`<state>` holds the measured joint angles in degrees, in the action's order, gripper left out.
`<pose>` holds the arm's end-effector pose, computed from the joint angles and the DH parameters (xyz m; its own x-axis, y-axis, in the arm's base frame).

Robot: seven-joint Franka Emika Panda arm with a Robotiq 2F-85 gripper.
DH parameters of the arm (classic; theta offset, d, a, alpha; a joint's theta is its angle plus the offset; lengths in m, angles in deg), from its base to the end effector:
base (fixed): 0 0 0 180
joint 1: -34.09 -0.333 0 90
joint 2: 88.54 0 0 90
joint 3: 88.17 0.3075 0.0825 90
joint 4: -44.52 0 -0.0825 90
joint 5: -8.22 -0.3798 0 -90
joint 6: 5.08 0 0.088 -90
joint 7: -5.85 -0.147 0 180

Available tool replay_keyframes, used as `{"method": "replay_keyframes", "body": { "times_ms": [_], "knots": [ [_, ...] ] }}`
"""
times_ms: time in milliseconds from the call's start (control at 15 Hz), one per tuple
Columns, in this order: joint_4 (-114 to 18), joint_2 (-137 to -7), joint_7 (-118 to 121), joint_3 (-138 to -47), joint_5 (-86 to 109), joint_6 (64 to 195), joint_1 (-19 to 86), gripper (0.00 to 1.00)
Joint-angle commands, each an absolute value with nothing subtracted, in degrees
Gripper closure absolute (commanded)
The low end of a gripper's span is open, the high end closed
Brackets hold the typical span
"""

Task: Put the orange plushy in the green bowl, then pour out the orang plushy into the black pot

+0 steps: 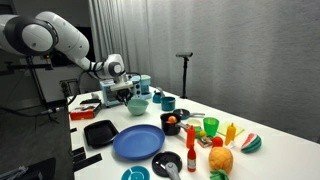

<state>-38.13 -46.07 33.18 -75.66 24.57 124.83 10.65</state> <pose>0.6133 0.3945 0.2234 0.3467 0.9368 0.0475 0.9284 -0.3499 0.1251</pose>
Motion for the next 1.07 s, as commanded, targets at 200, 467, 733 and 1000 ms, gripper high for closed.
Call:
{"method": "replay_keyframes", "body": {
  "times_ms": [200,467,733,1000],
  "knots": [
    [-36.82,-45.50,32.72,-75.53,25.70,123.30,10.97,0.43],
    [-35.71,-46.59,28.09,-77.05,26.04,124.21,10.33,0.15],
    [-33.03,-49.39,15.93,-80.51,26.75,121.94,8.99,0.00],
    [-30.96,-52.63,5.24,-83.84,28.53,119.29,8.22,0.00]
  ]
}}
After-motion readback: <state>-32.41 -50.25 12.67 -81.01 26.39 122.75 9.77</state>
